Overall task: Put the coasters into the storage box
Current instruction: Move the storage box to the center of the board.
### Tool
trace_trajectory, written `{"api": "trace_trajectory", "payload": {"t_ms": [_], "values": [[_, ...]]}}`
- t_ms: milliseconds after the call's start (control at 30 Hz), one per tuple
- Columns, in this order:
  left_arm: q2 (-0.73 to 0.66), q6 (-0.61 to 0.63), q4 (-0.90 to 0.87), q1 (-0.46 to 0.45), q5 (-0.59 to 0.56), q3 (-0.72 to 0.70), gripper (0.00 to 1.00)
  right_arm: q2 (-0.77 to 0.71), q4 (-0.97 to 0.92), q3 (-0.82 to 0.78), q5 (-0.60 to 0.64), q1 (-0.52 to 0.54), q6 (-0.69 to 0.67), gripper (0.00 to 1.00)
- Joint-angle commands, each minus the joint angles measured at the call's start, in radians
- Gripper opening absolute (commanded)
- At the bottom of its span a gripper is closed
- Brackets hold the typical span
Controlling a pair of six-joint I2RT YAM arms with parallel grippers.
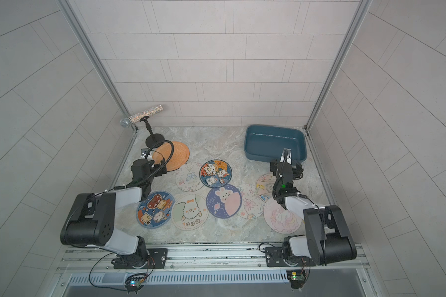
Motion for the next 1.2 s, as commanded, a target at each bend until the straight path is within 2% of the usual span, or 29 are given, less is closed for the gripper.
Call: {"api": "trace_trajectory", "payload": {"t_ms": [0, 100, 200, 400, 600, 800, 967, 1167], "values": [[-0.038, -0.024, -0.198, -0.006, -0.027, 0.078, 1.00, 0.000, -0.329, 0.144, 0.075, -0.006, 0.047, 1.00], [-0.038, -0.057, -0.277, -0.014, -0.019, 0.137, 1.00, 0.034, -0.500, 0.294, 0.027, -0.052, 0.083, 1.00], [-0.033, -0.076, -0.341, -0.031, -0.004, 0.185, 1.00, 0.081, -0.623, 0.433, -0.105, -0.126, 0.107, 1.00], [-0.032, -0.152, -0.432, -0.060, 0.051, 0.249, 1.00, 0.309, -0.928, 0.778, -0.321, -0.278, 0.127, 1.00], [-0.027, -0.233, -0.443, -0.069, 0.130, 0.256, 1.00, 0.503, -1.093, 1.028, -0.377, -0.350, 0.109, 0.99], [-0.007, -0.258, -0.443, -0.077, 0.159, 0.265, 1.00, 0.646, -1.140, 1.166, -0.443, -0.415, 0.130, 0.97], [0.010, -0.268, -0.433, -0.081, 0.172, 0.263, 1.00, 0.719, -1.165, 1.241, -0.422, -0.427, 0.101, 0.96], [0.031, -0.271, -0.432, -0.087, 0.185, 0.265, 1.00, 0.790, -1.167, 1.281, -0.549, -0.496, 0.138, 0.92]]}}
